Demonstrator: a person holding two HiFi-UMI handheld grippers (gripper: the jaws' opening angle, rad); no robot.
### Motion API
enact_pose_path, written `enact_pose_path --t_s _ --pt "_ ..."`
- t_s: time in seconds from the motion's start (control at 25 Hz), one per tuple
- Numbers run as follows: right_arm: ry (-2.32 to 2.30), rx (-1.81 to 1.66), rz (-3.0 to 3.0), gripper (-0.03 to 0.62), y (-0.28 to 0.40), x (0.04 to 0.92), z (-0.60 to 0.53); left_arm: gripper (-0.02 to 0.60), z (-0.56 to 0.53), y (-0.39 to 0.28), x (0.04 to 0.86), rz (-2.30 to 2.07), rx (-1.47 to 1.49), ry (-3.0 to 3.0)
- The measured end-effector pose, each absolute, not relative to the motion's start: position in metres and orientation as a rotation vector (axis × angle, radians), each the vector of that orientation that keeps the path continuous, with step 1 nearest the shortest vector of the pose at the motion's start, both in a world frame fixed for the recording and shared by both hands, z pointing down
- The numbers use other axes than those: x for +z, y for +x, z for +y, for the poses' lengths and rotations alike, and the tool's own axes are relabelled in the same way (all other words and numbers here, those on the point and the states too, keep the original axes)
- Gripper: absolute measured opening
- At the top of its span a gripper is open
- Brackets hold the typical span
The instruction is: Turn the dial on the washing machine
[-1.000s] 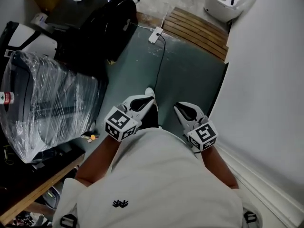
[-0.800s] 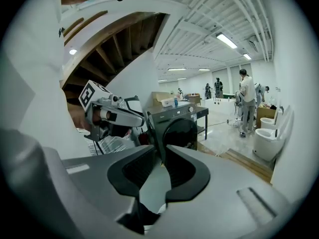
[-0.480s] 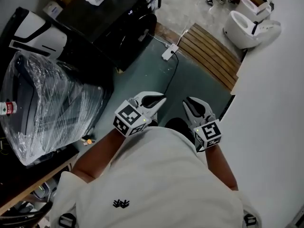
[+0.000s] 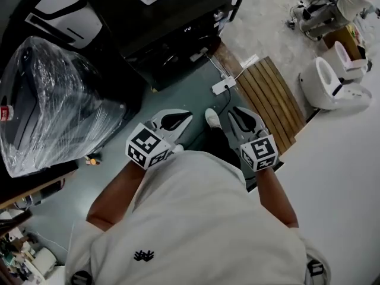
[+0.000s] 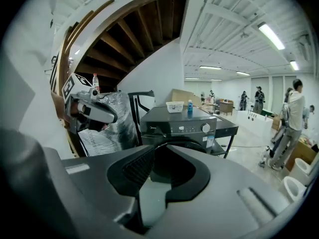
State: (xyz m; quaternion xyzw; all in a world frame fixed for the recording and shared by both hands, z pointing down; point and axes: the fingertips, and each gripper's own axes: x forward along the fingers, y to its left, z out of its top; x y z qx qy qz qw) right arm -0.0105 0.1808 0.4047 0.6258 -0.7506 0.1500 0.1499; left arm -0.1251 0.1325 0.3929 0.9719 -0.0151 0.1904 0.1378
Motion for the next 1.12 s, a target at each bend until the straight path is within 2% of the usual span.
enact_pose_path --t_s 0.32,0.48,0.8,1.12 --pt "1.525 0.326 -2.256 0.049 0.109 0.418 0.068 0.055 0.070 -0.028 0.379 -0.335 0.484 2.758" --pt "1.484 0.313 -2.248 0.081 0.156 0.441 0.017 0.056 0.051 -0.002 0.376 -0.464 0.477 2.726" --pt "1.391 0.246 -2.230 0.092 0.188 0.485 -0.074 0.056 0.024 -0.001 0.378 -0.676 0.465 2.660" --pt "1.383 0.222 -2.141 0.141 0.204 0.521 -0.142 0.057 0.003 -0.011 0.378 -0.703 0.501 2.642"
